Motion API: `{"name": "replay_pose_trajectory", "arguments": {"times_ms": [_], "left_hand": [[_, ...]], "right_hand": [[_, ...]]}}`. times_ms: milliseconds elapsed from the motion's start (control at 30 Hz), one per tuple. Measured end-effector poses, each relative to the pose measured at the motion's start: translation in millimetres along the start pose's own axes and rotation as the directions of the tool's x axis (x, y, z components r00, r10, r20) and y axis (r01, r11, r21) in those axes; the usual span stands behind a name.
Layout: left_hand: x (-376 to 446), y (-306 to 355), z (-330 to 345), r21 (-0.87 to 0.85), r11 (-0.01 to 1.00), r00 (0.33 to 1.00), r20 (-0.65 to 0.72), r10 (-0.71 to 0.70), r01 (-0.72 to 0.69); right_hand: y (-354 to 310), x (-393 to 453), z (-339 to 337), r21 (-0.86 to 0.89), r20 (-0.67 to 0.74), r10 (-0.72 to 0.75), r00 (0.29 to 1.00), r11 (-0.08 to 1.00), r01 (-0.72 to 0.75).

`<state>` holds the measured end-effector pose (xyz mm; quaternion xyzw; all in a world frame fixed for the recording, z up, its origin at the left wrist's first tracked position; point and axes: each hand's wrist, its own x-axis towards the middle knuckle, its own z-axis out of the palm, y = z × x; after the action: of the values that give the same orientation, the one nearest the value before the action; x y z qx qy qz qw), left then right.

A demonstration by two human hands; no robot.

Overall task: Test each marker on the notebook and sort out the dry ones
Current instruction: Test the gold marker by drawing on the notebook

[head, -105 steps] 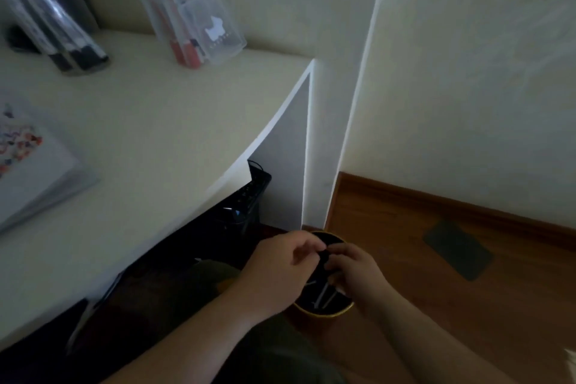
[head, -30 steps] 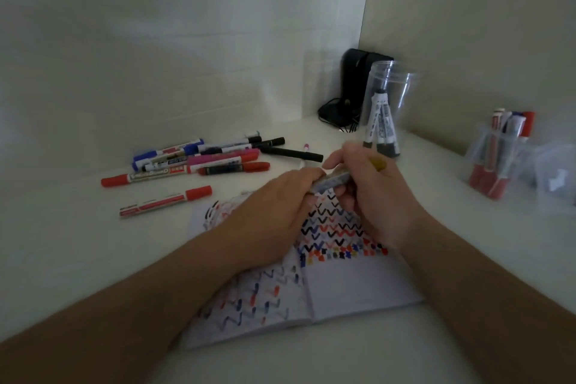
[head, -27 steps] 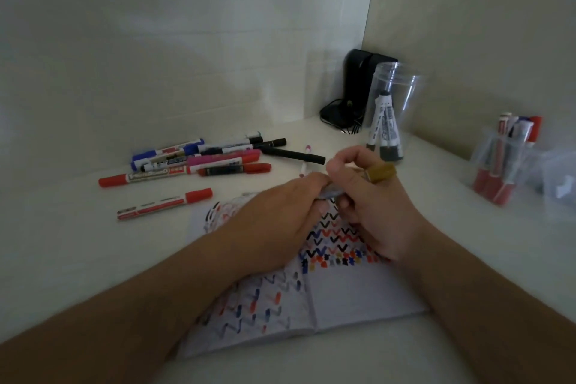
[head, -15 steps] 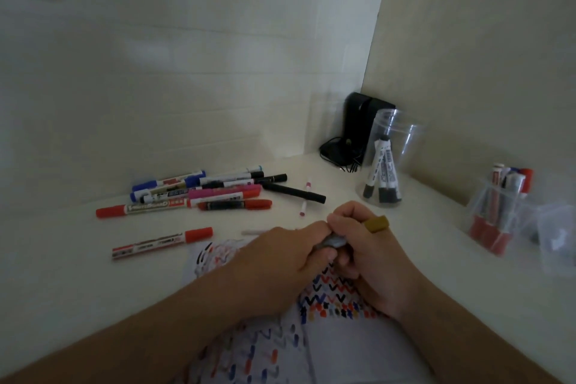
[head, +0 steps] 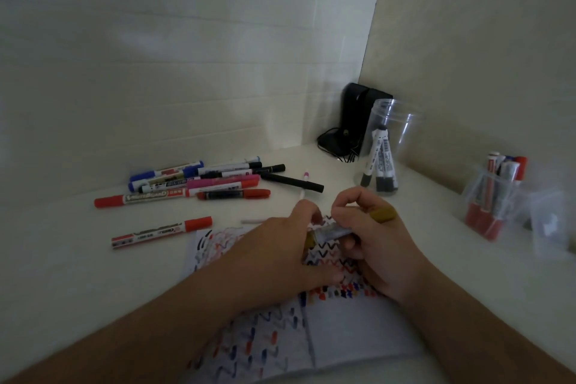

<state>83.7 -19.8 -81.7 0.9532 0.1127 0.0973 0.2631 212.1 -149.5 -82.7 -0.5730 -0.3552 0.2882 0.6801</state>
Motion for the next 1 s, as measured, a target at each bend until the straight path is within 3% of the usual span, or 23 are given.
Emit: {"name": "replay_pose_trajectory", "arguments": {"times_ms": [133,233,300,467,600,767,900,1000], "left_hand": [[0.0,4.1,0.5,-0.024,0.997,0.998,0.004,-0.068,0.068],[-0.6,-2.6,-12.2,-0.073,0.976,0.975,0.102,-0.200,0.207],[-1.7,-5.2,-17.7,-0.062,0.975,0.967,0.156,-0.203,0.215],[-3.6,-3.4,-18.5,-0.012,0.995,0.976,0.198,-0.095,0.099],[-5.3,-9.8,-21.7,-0.015,0.996,0.976,0.202,-0.083,0.088],[-4.1,-9.5,-24.1,0.074,0.994,0.971,0.220,-0.091,0.076],[-2.3,-4.0,-17.4,0.155,0.987,0.982,0.174,-0.072,0.045],[-2.7,-2.9,-14.6,0.162,0.986,0.986,0.150,-0.069,0.045]], "right_hand": [[-5.6,0.5,-0.1,0.055,-0.051,-0.058,0.997,0.997,0.061],[-18.5,5.1,-22.3,0.273,-0.227,-0.047,0.973,0.956,0.110],[-23.1,6.8,-35.5,0.373,-0.254,-0.037,0.967,0.918,0.133],[-22.3,4.8,-37.2,0.546,-0.098,-0.024,0.995,0.834,0.074],[-25.3,2.5,-32.0,0.573,0.041,-0.017,0.999,0.819,-0.010],[-25.4,-5.4,-32.7,0.449,0.251,0.058,0.966,0.877,-0.170],[-34.3,-15.2,-24.4,0.119,0.297,0.138,0.945,0.976,-0.180],[-36.1,-24.2,-9.0,-0.171,0.259,0.155,0.953,0.979,-0.113]]}}
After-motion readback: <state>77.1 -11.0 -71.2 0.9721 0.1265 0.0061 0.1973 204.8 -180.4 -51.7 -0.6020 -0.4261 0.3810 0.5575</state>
